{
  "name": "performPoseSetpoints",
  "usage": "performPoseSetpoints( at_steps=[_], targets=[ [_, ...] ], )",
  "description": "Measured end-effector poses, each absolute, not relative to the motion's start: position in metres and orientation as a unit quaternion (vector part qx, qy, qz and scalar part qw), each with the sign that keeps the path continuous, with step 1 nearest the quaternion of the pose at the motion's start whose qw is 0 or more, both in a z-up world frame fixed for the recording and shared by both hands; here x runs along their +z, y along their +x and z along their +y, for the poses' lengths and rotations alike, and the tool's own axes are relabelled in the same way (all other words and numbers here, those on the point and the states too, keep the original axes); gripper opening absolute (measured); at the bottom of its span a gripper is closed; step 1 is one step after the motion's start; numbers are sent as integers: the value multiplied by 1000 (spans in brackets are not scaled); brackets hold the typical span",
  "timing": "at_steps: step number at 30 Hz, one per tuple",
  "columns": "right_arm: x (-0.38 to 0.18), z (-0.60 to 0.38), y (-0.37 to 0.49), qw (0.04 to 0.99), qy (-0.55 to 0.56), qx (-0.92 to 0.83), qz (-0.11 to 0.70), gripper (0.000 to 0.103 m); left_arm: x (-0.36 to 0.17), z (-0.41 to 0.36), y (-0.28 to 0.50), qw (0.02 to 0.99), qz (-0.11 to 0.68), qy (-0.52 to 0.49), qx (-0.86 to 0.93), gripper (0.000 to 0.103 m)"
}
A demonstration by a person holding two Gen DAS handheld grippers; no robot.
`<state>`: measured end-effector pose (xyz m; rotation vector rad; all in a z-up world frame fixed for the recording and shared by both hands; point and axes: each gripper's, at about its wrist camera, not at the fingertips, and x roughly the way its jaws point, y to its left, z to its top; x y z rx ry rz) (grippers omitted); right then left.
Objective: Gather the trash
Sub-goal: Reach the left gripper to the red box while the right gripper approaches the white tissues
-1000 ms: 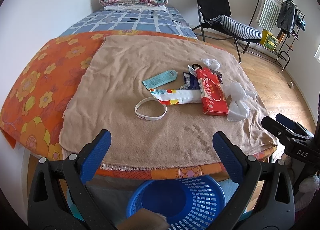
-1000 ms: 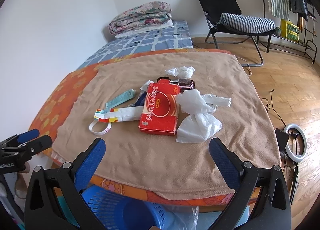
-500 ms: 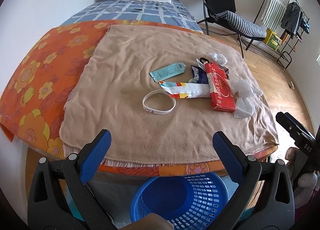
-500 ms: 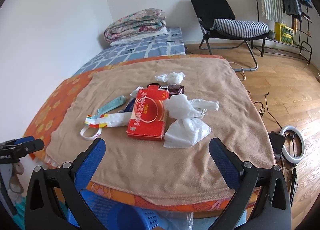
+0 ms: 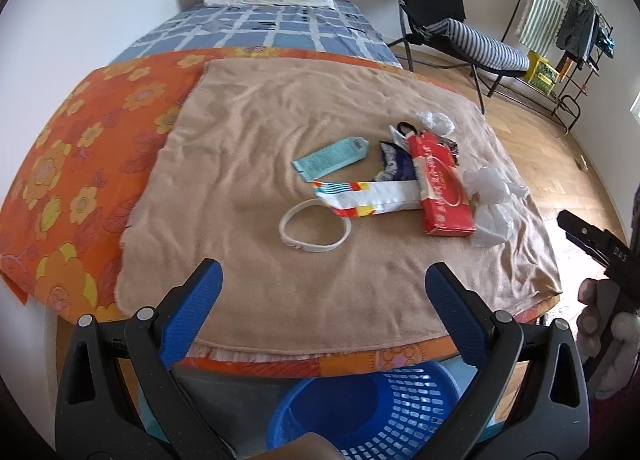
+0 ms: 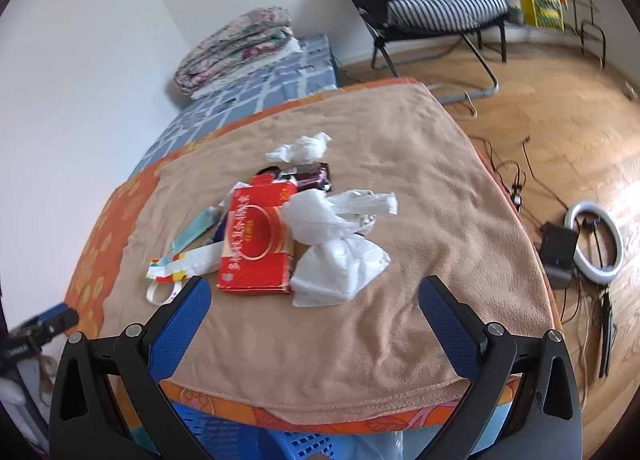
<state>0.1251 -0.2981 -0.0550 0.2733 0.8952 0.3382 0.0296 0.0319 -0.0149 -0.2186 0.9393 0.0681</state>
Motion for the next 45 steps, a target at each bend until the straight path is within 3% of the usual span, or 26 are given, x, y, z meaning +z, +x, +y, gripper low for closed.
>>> performPoseSetpoints(
  at_steps=[22, 34, 45],
  targets=[
    [-67, -323, 192, 850, 197, 170, 457, 102, -51, -82, 137, 867, 487, -90, -49, 103],
    [-68, -339, 197, 854, 211, 147, 453, 102, -91, -128, 195, 868, 497, 10, -2, 103],
    [-76, -344, 208, 846, 227, 145, 461, 102, -120, -135, 215, 856, 514, 38, 27, 101]
  ],
)
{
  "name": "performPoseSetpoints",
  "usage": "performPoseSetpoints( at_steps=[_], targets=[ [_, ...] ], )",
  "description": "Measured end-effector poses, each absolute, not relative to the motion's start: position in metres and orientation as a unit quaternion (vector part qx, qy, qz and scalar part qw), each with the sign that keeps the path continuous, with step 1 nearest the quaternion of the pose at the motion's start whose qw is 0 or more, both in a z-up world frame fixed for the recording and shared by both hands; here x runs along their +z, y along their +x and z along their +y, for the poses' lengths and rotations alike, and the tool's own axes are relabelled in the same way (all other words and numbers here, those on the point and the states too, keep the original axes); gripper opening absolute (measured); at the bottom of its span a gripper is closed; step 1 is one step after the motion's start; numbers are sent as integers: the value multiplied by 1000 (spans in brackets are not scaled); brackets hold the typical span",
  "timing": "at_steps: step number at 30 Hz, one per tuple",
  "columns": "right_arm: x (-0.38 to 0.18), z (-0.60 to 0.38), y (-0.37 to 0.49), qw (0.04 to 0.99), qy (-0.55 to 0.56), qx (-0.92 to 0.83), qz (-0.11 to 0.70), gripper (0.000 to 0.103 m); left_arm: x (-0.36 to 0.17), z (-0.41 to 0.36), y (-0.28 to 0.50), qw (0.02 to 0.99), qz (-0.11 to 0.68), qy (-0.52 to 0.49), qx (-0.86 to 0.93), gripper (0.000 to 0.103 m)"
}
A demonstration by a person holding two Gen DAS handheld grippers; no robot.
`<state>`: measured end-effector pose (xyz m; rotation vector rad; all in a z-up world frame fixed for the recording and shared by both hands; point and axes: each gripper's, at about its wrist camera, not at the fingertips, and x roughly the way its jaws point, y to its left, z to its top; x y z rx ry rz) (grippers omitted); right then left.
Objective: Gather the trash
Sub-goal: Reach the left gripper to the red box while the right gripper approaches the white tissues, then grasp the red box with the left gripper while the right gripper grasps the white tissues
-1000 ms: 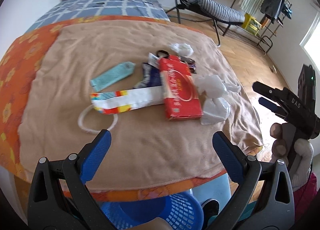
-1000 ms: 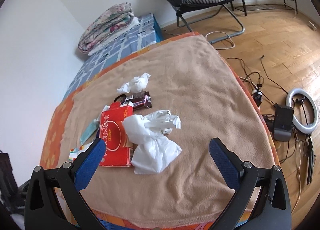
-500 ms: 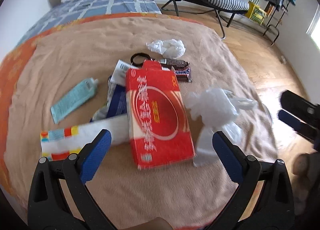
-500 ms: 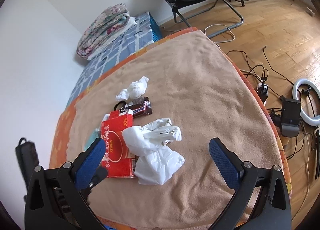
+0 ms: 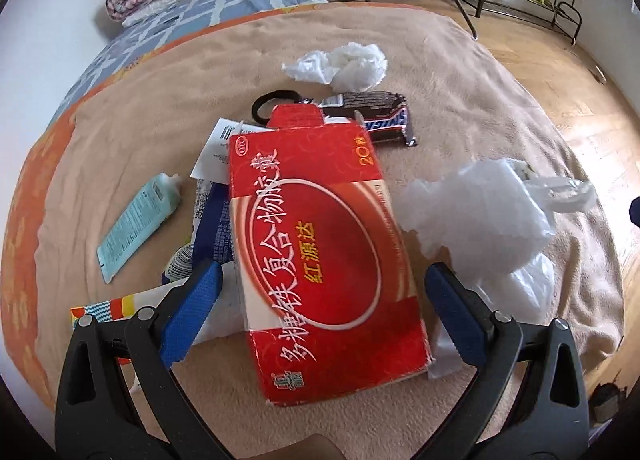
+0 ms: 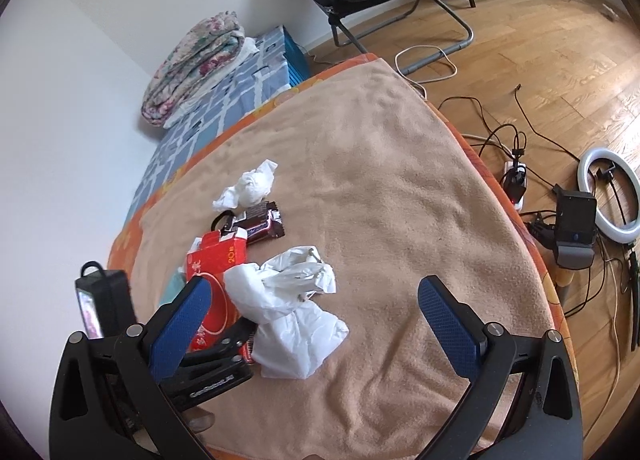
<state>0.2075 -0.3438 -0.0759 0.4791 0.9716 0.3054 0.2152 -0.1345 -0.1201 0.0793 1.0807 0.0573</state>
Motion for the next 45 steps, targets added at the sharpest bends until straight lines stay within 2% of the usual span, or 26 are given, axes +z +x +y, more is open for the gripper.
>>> performPoseSetpoints(
  at_steps=[2, 3, 15, 26, 36, 38, 40, 41, 42, 43, 45],
  targets=[
    [-76, -340, 208, 847, 223, 146, 461, 102, -120, -128, 216, 856, 515, 30, 27, 91],
    [-77, -338, 209, 846, 221, 147, 462, 102, -120, -123, 215, 856, 516, 22, 24, 89],
    [-107, -309, 228, 836, 183, 147, 496, 102, -101, -75, 200, 857, 511, -71, 1, 88],
    [-119, -270, 228, 838, 107, 150, 514, 102, -107, -72, 180, 834, 549, -51, -23, 89],
    [-121, -276, 230, 837, 126, 137, 515, 101, -109, -77, 192, 839, 543, -33, 13, 89],
    [-122, -273, 231, 836, 117, 136, 518, 91, -112, -76, 192, 840, 542, -33, 10, 88],
    [-124, -268, 232, 832, 113, 145, 524, 72, -110, -71, 191, 841, 539, -43, 4, 87],
    [-124, -266, 232, 829, 116, 154, 525, 67, -108, -70, 191, 842, 537, -48, 0, 87],
    [-124, -265, 231, 827, 118, 159, 526, 56, -105, -67, 188, 845, 532, -55, -5, 87],
    [-124, -263, 229, 827, 119, 164, 525, 50, -102, -66, 187, 847, 529, -57, -7, 87],
    [-120, -261, 226, 831, 110, 164, 519, 45, -95, -61, 180, 851, 521, -64, -14, 86]
  ],
)
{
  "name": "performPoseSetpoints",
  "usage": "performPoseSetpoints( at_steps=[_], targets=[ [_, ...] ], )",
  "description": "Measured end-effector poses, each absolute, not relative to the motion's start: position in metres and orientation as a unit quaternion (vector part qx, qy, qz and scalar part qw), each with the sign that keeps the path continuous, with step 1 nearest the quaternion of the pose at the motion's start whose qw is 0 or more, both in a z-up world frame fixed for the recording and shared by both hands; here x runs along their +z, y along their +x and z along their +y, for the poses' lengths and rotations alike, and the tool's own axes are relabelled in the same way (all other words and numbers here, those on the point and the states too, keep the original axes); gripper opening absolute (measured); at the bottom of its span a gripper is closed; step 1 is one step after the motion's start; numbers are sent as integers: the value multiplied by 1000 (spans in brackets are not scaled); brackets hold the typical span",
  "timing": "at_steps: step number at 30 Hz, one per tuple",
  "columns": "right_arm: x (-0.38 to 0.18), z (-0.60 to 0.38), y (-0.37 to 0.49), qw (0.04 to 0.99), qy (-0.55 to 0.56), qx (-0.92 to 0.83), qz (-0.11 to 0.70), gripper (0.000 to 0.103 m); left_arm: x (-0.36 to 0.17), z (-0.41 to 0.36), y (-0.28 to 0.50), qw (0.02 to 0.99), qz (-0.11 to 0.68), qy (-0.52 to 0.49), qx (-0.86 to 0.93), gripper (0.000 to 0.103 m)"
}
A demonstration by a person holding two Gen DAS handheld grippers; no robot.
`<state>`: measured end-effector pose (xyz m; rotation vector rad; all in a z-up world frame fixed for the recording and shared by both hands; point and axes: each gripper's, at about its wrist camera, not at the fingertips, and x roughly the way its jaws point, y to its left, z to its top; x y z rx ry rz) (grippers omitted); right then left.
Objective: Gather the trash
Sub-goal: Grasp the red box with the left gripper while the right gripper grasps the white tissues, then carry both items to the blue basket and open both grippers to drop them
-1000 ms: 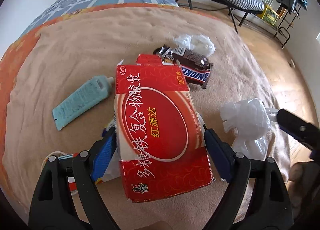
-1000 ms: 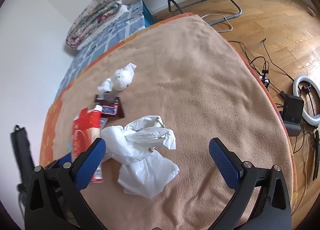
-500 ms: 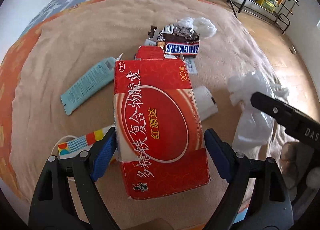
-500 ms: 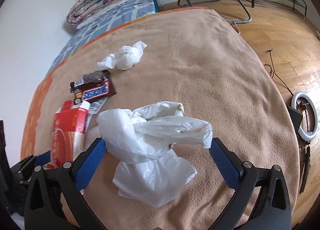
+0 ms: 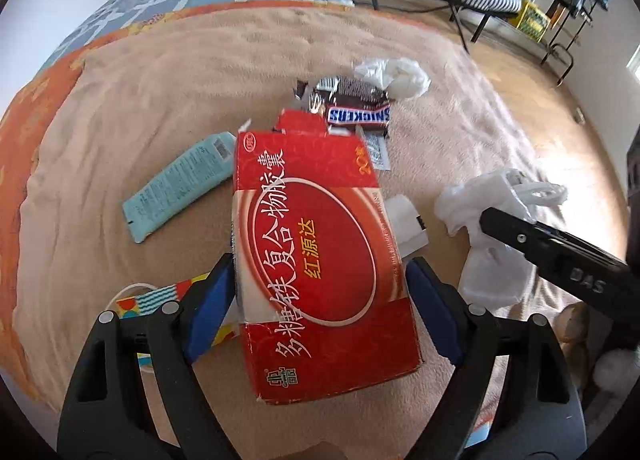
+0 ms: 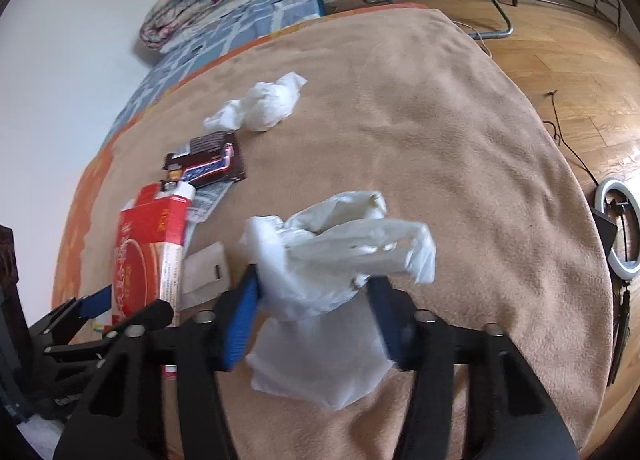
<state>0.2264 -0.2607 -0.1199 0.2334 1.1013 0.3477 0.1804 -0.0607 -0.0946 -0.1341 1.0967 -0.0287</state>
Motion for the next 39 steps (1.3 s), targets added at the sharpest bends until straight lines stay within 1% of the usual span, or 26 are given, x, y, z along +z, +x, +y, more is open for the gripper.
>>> performPoseSetpoints(
  at_steps=[3, 4, 6, 10, 14, 25, 32, 39],
  targets=[
    [-114, -261, 222, 838, 105, 165, 509, 43, -85, -53, 171, 855, 513, -71, -21, 86],
    [-112, -262, 220, 840, 106, 166, 506, 41, -81, -50, 168, 858, 509, -72, -21, 86],
    [-109, -266, 217, 843, 112, 164, 501, 34, -77, -45, 163, 860, 504, -78, -21, 85],
    [-104, -271, 212, 846, 125, 161, 493, 34, -76, -41, 156, 860, 506, -69, -17, 85],
    [-104, -270, 206, 843, 129, 162, 497, 34, -88, -47, 158, 842, 537, -41, -15, 86],
    [-101, -266, 200, 848, 110, 168, 491, 34, -110, -53, 175, 828, 560, -17, 19, 87],
    [-102, -266, 202, 847, 111, 166, 492, 34, -106, -54, 173, 841, 541, -15, 11, 86],
    [-92, -261, 195, 855, 103, 174, 477, 34, -81, -50, 161, 854, 519, -37, -8, 86]
  ],
)
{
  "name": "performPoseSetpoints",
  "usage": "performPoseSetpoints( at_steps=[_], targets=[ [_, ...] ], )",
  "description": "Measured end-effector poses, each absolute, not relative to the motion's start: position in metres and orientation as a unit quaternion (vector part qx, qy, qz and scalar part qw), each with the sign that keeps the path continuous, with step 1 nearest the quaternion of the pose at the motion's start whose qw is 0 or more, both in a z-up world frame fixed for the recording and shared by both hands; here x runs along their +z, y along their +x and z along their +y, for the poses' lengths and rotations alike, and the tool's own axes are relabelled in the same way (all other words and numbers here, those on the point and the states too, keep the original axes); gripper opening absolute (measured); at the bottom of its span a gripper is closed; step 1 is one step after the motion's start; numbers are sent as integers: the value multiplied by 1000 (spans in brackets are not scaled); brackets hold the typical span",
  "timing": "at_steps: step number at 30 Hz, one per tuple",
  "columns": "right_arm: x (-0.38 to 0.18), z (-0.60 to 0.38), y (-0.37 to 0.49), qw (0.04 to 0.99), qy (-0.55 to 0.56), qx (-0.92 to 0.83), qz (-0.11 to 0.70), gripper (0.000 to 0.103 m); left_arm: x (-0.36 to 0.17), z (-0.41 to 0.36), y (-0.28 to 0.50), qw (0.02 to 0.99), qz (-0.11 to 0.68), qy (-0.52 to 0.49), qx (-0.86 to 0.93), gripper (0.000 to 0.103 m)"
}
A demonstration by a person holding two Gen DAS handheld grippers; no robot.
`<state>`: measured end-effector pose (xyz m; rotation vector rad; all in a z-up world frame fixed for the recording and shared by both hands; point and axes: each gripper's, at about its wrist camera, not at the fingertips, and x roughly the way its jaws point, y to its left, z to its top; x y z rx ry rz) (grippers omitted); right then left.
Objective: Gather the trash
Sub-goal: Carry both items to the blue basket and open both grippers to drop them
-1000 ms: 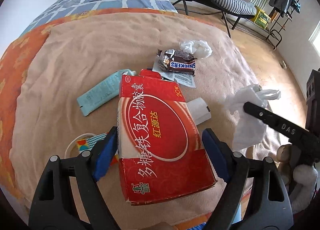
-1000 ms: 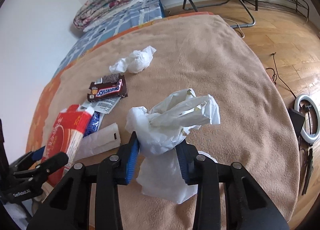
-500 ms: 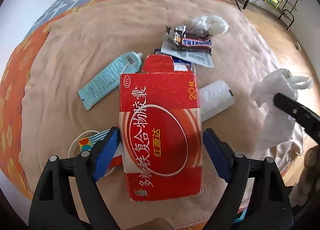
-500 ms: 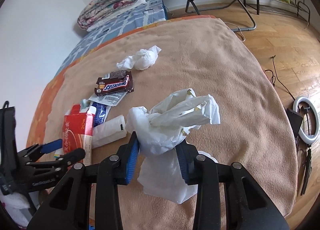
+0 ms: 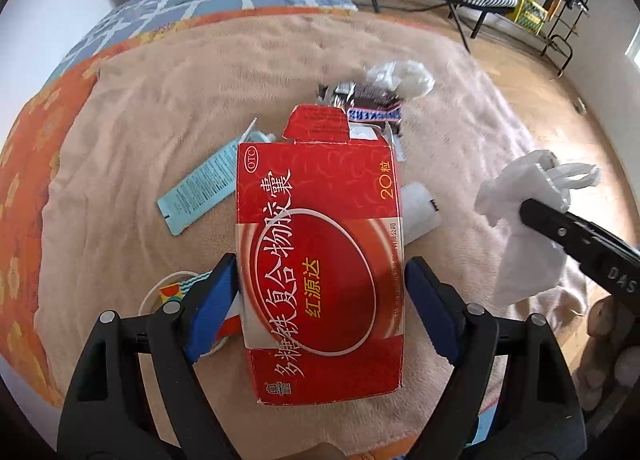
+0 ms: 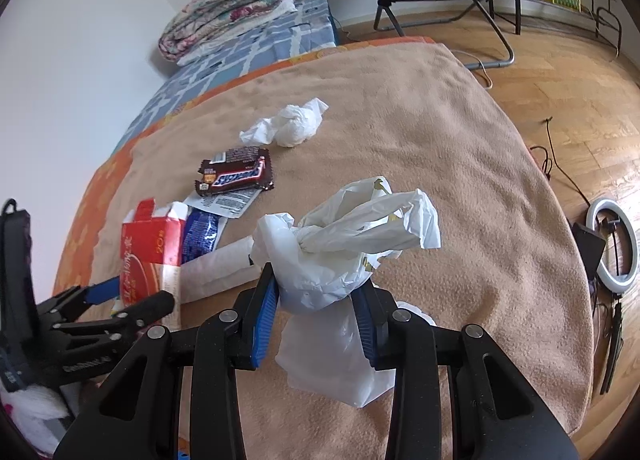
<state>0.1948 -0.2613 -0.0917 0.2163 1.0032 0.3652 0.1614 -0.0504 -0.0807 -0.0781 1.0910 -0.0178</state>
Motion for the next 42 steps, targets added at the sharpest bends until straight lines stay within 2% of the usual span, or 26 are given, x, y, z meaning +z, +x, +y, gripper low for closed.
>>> performPoseSetpoints(
  at_steps=[21, 31, 42],
  targets=[
    [-55, -243, 94, 856, 62, 241, 453, 34, -37, -24, 46, 873, 484, -48, -42, 86],
    [-75, -226, 26, 834, 26, 276, 476, 34, -57, -15, -13, 863, 500, -52, -49, 86],
    [-105, -199, -9, 806, -13, 305, 507, 35, -96, -18, -50, 838, 541, -52, -56, 86]
  ],
)
